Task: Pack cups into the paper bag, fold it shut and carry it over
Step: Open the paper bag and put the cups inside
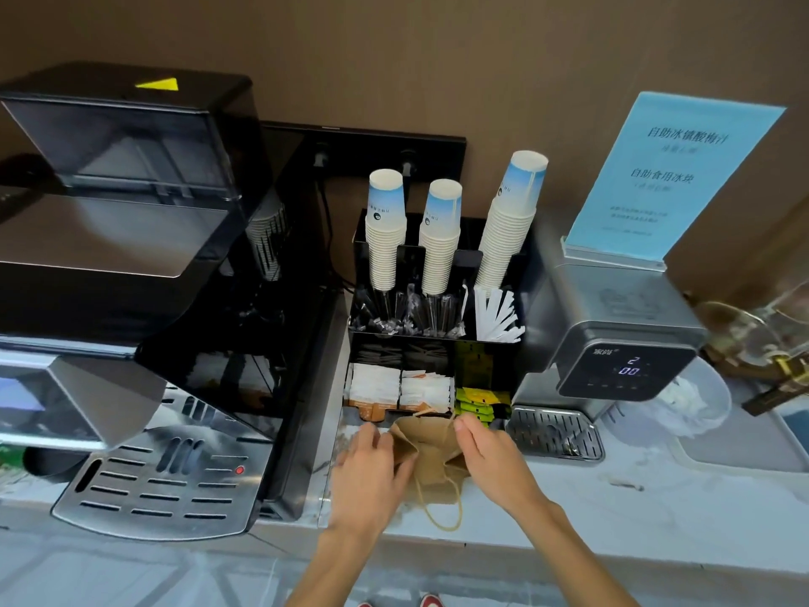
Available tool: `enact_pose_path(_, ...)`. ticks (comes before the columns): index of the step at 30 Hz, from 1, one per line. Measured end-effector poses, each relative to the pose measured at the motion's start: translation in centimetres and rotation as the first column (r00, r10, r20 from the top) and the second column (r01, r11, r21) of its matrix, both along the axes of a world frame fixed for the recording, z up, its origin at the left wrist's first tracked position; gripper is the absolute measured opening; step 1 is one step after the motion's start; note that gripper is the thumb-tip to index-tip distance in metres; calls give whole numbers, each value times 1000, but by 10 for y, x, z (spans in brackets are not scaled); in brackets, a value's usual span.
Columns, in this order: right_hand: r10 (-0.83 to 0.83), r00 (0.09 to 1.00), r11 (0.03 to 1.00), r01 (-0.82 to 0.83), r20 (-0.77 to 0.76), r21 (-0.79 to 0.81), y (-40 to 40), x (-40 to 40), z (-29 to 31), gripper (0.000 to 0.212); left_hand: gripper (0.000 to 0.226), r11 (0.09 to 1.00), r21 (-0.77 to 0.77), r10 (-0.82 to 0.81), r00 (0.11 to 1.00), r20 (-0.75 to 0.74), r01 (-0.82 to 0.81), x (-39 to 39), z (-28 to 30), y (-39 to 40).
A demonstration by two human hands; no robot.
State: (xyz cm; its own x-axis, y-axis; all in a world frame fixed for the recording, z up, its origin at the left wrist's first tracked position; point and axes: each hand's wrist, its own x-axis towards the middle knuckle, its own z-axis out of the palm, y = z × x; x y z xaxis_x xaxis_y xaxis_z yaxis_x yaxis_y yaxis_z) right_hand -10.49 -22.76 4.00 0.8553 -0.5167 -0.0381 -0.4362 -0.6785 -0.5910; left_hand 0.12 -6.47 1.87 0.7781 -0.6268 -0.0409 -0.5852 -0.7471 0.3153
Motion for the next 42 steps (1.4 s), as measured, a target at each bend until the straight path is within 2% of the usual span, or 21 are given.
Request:
enact_pose_path(4, -50, 997, 993, 56, -55, 104, 5, -2, 10, 30, 43, 992, -80, -95, 995, -26, 93, 4, -1, -5)
enact_pose_path(6, -100, 992, 991, 106, -77, 84, 8, -5, 16, 33, 42, 992, -89, -98, 994, -55, 93, 5, 1, -6)
enact_pose_path(7, -149, 988, 987, 152, -49, 60, 10, -7, 18, 31, 41, 992, -89, -92, 994, -61, 86, 5, 2, -5)
enact_pose_path(9, -253, 958, 967, 248, 131, 53, 18, -15, 24, 14, 39, 993, -97, -78, 995, -61, 72, 5, 5, -5)
enact_pose_path(10, -247, 945, 969, 243, 212, 43, 24, -19, 29, 10, 37, 991, -113, -72, 996, -61, 65, 5, 6, -5)
enact_pose_path(12, -92, 948, 995, 101, 306, -12, 39, -23, 41, 14, 33, 985, -161, -76, 995, -71, 64, 5, 8, -5)
enact_pose_path(14, 121, 946, 989, -88, 301, -118, 50, -19, 54, 11, 29, 975, -207, -104, 989, -104, 80, 5, 9, -7)
enact_pose_path(16, 241, 961, 963, -220, 132, -155, 51, -4, 64, 14, 21, 961, -266, -116, 980, -164, 69, 6, 12, -8)
enact_pose_path(18, 282, 941, 950, -301, -187, -86, 45, 14, 71, 18, 15, 955, -293, -107, 973, -206, 43, 7, 15, -9)
enact_pose_path(20, 319, 797, 926, -377, -513, -9, 39, 31, 70, 24, 13, 955, -292, -114, 969, -219, 47, 6, 16, -10)
enact_pose_path(21, 311, 745, 925, -381, -590, 7, 36, 38, 69, 28, 14, 956, -288, -116, 967, -226, 48, 6, 16, -10)
enact_pose_path(23, 277, 720, 933, -360, -636, -1, 33, 50, 65, 33, 16, 962, -271, -107, 964, -243, 39, 6, 17, -11)
enact_pose_path(27, 224, 634, 914, -399, -740, -65, 32, 68, 55, 28, 17, 969, -248, -47, 960, -275, -23, 3, 22, -11)
enact_pose_path(30, 173, 563, 904, -416, -808, -97, 33, 76, 52, 36, 14, 964, -256, -15, 952, -306, -67, 4, 26, -9)
enact_pose_path(33, 187, 483, 923, -384, -855, -15, 31, 75, 46, 59, 18, 958, -267, 19, 951, -309, -106, 10, 29, -6)
enact_pose_path(39, 284, 442, 930, -344, -851, 132, 12, 70, 40, 110, 12, 987, -161, -24, 946, -323, -30, 16, 34, -3)
enact_pose_path(42, 339, 429, 915, -357, -837, 187, 5, 72, 37, 125, 14, 996, -94, -32, 937, -348, -1, 15, 38, -6)
